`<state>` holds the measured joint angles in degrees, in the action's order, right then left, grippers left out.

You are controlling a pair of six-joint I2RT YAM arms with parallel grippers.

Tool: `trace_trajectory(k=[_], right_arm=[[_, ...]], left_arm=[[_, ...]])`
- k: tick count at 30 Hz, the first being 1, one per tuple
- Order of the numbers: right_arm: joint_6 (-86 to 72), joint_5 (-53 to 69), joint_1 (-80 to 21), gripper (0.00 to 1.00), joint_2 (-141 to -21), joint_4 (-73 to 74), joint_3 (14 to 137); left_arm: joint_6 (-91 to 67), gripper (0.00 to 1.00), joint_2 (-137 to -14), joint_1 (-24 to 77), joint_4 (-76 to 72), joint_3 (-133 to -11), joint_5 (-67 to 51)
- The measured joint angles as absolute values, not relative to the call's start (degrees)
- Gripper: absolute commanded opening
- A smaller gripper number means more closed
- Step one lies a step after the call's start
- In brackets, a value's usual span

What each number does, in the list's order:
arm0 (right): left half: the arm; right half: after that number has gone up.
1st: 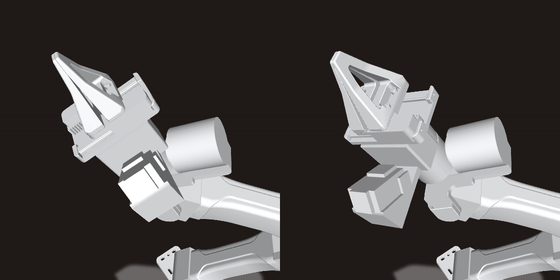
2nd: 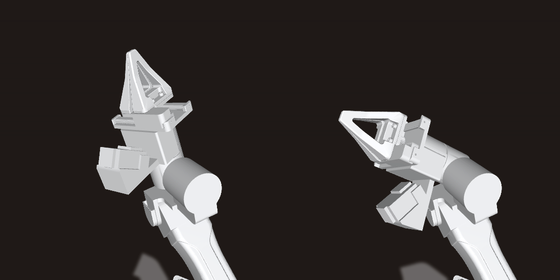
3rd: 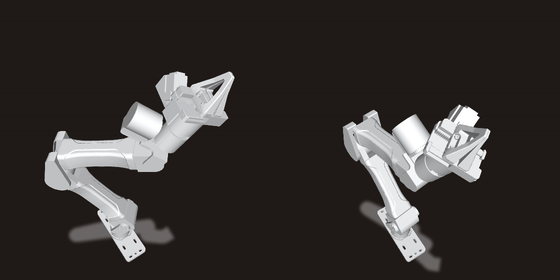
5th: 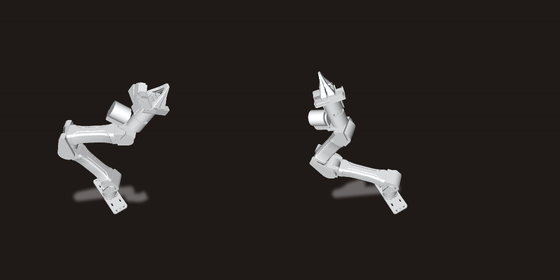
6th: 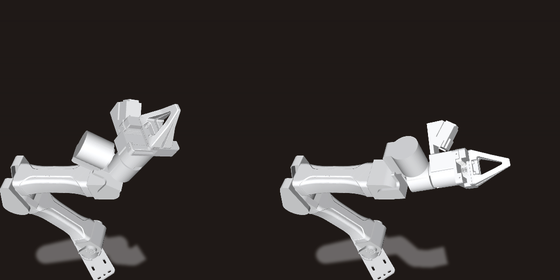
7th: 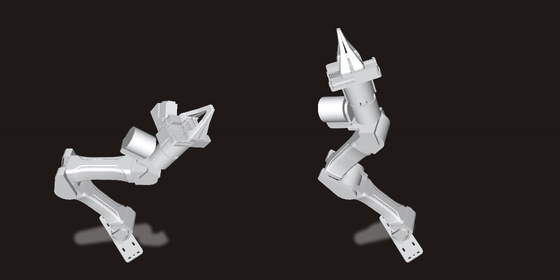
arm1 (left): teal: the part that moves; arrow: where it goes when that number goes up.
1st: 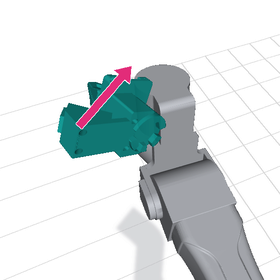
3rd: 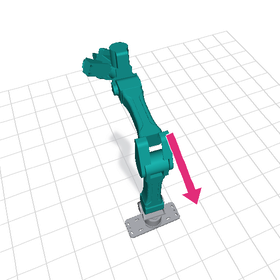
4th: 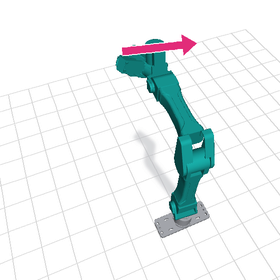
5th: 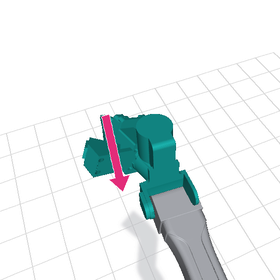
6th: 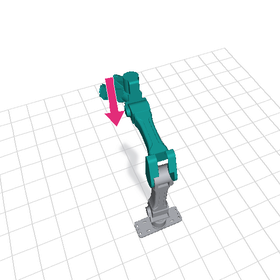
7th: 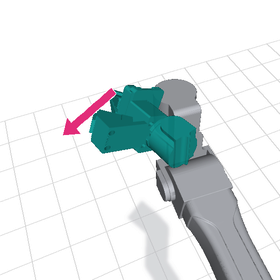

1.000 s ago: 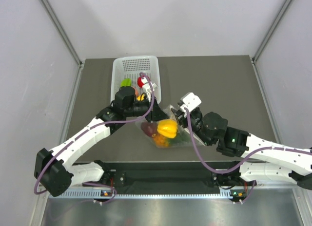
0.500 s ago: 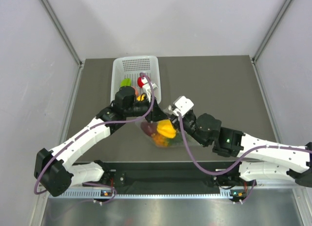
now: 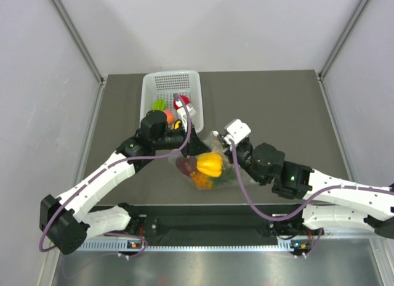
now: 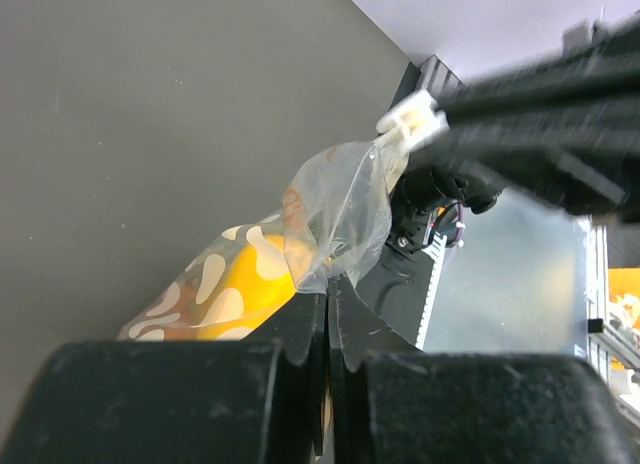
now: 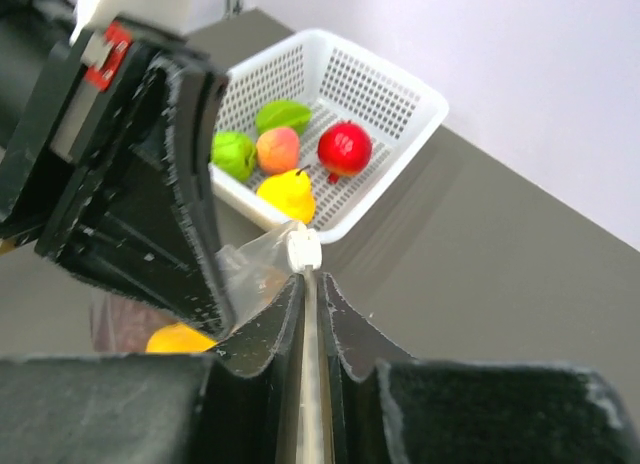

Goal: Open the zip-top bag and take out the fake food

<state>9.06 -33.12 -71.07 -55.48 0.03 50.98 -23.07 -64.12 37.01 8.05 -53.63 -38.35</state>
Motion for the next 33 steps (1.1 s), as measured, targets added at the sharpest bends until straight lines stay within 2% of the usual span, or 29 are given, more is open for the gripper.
trace_trajectory(k=[6,9,12,13,16,24,26,33], right_arm=[[8.36,-29.85,-67.88,0.08,-50.17,-0.40,49.52],[7.64,-27.42,-66.41,0.11,-49.76,-0.34,49.47],[7.18,-24.18,-66.06,0.31,-49.76,0.10,49.47],[7.09,-22.59,-66.08,0.43,-49.71,0.12,49.45],[6.87,-18.33,-66.08,0.56,-49.41,0.47,49.45],[6.85,-13.82,-66.37,0.57,-49.32,0.73,49.45],[6.94,-13.93,-66.37,0.48,-49.58,0.71,49.45],[6.92,-16.01,-66.37,0.39,-52.29,0.71,49.45]], left_arm=[[-20.75,0.00,-63.64,37.01,9.19,-53.54,-40.49],[-19.77,0.00,-63.64,37.01,9.78,-53.52,-41.45],[-19.40,0.00,-63.77,37.01,10.15,-53.52,-41.87],[-19.38,0.00,-63.88,37.01,10.15,-53.52,-42.02],[-19.35,0.00,-64.27,37.01,10.37,-53.52,-42.17],[-19.38,0.00,-64.29,37.01,10.39,-53.52,-42.19],[-19.38,0.00,-64.29,37.01,10.39,-53.52,-42.19],[-19.38,0.00,-64.23,37.01,10.39,-53.52,-42.48]])
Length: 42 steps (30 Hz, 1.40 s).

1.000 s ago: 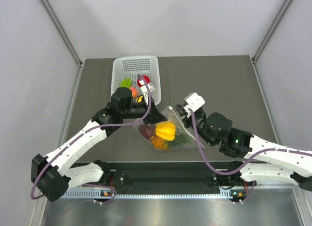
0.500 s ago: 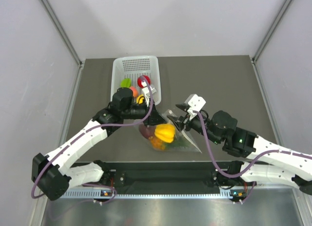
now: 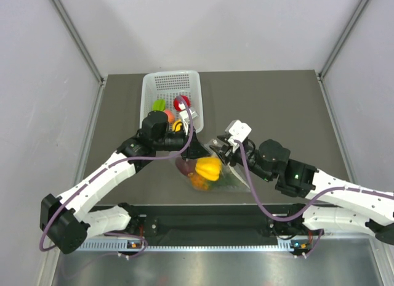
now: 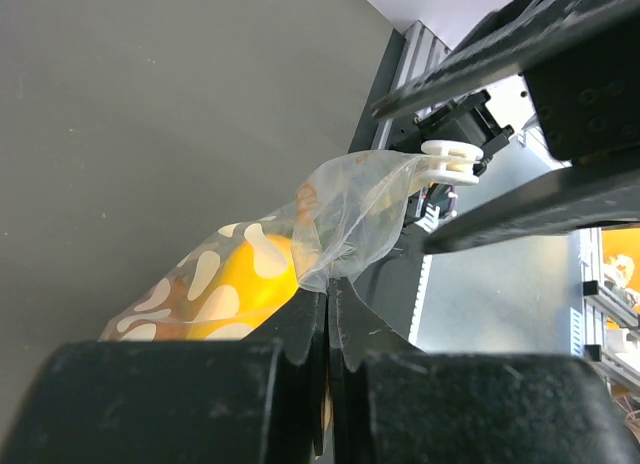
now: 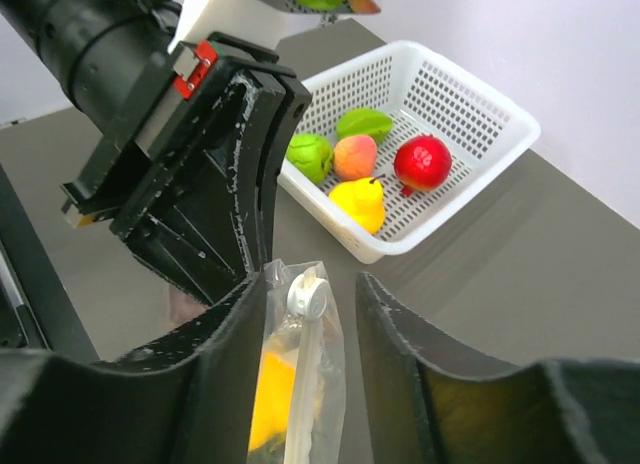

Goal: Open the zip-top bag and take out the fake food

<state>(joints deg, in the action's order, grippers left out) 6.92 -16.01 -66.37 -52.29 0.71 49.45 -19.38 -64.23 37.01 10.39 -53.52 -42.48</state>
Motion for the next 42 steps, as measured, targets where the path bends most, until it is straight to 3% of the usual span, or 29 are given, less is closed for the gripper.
trace_trajectory(k=[4,10,12,14,16,17,26,30,31,32,37,42], right_arm=[[7.07,-16.91,-66.37,0.23,-53.04,0.38,49.15],[7.92,-18.50,-66.37,0.13,-51.99,-0.60,47.90],[8.05,-18.72,-66.37,0.11,-51.31,-0.62,47.55],[8.16,-18.72,-66.37,0.09,-50.74,-0.45,47.44],[8.38,-18.61,-66.37,0.07,-50.41,-0.27,47.33],[8.40,-18.52,-66.37,0.07,-50.28,-0.01,47.31],[7.49,-13.13,-65.45,0.05,-49.01,0.93,47.31],[6.68,-10.39,-64.69,0.05,-48.23,2.00,47.29],[6.42,-9.96,-64.58,0.05,-48.03,2.24,47.29],[6.22,-9.54,-64.51,0.05,-47.81,2.57,47.29],[5.28,-8.32,-63.40,0.06,-46.68,3.92,47.24],[4.29,-6.35,-62.11,0.06,-46.11,4.75,47.24]], left_arm=[[-19.40,0.00,-64.23,37.01,10.39,-53.52,-42.65],[-19.25,0.00,-64.23,37.12,10.41,-53.49,-42.68],[-18.76,0.10,-64.23,37.15,10.44,-53.45,-42.72],[-17.65,0.31,-64.23,37.19,10.39,-53.45,-42.89],[-16.73,0.44,-64.12,37.17,10.37,-53.45,-43.33],[-16.53,0.61,-64.05,37.17,10.28,-53.45,-43.77],[-14.79,0.74,-63.81,37.19,6.37,-55.94,-49.56],[-14.83,0.68,-66.61,37.19,3.55,-58.02,-51.72],[-14.87,0.56,-67.26,37.19,2.94,-58.08,-51.96],[-14.98,0.50,-67.90,37.19,2.72,-58.08,-52.21],[-14.87,0.38,-69.28,37.19,2.46,-57.84,-53.60],[-15.07,0.02,-69.28,37.19,1.65,-56.99,-54.52]])
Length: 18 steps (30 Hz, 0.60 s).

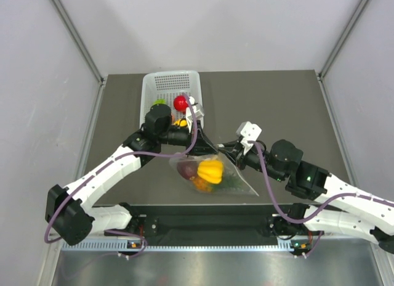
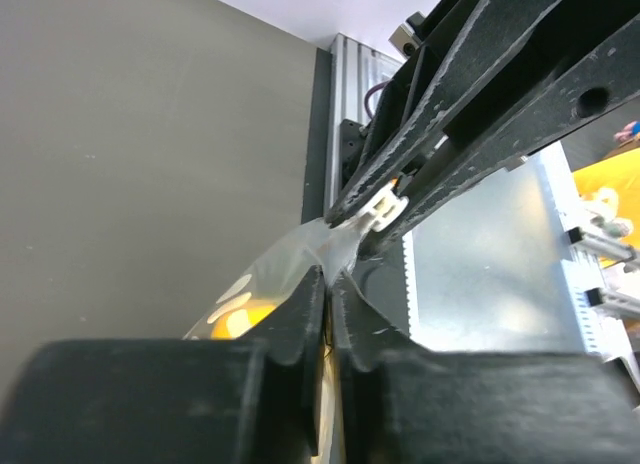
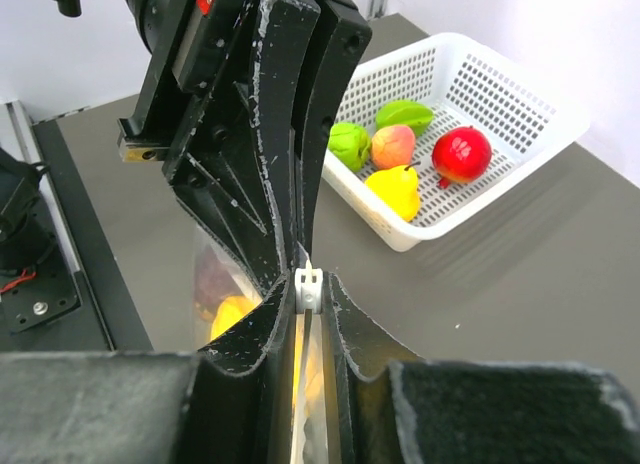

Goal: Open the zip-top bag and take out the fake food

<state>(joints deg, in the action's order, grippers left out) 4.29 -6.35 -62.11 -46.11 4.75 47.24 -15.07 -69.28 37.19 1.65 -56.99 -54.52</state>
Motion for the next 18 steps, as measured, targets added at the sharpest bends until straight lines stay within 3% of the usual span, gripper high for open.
trace_trajectory(k=[18], right_arm=[[2.26,-3.84,-60.82,0.06,-45.30,7.60,46.68]], left_arm=[[-14.22,0.00,-67.85,36.84,1.06,-56.34,-49.84]])
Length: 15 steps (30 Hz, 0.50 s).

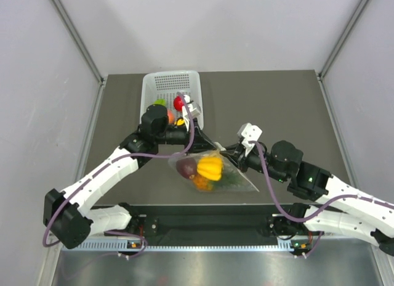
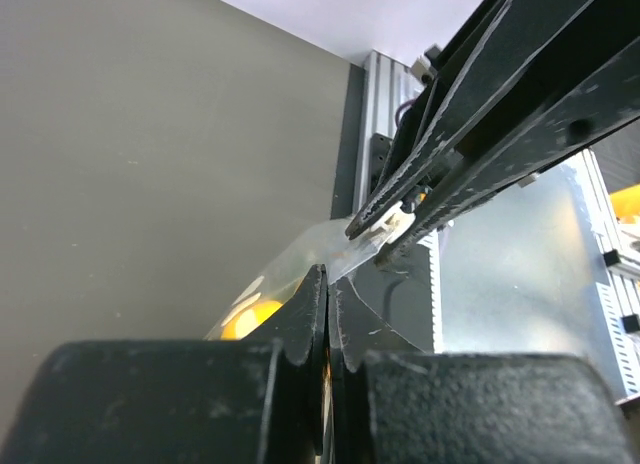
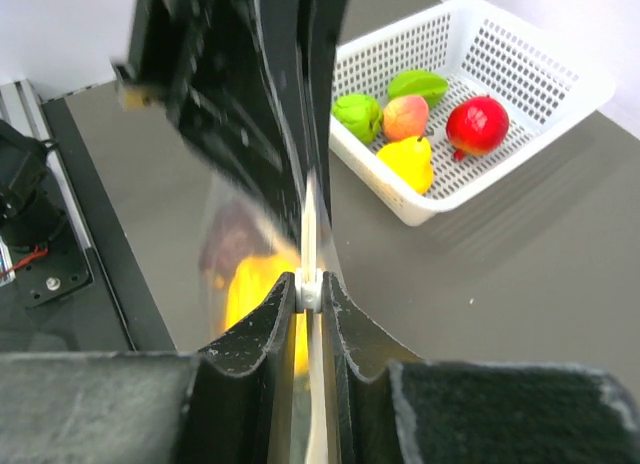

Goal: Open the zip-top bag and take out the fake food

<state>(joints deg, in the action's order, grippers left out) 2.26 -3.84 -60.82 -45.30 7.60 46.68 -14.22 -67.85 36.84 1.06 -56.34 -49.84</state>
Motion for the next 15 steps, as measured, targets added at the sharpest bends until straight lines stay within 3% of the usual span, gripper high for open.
trace_trajectory(k=[15], right_arm=[[0.14,-4.91,-60.47,0.06,-41.21,13.58,44.14]], left_arm=[[-15.11,0.00,-61.95,26.39,2.02,-54.35,-46.39]])
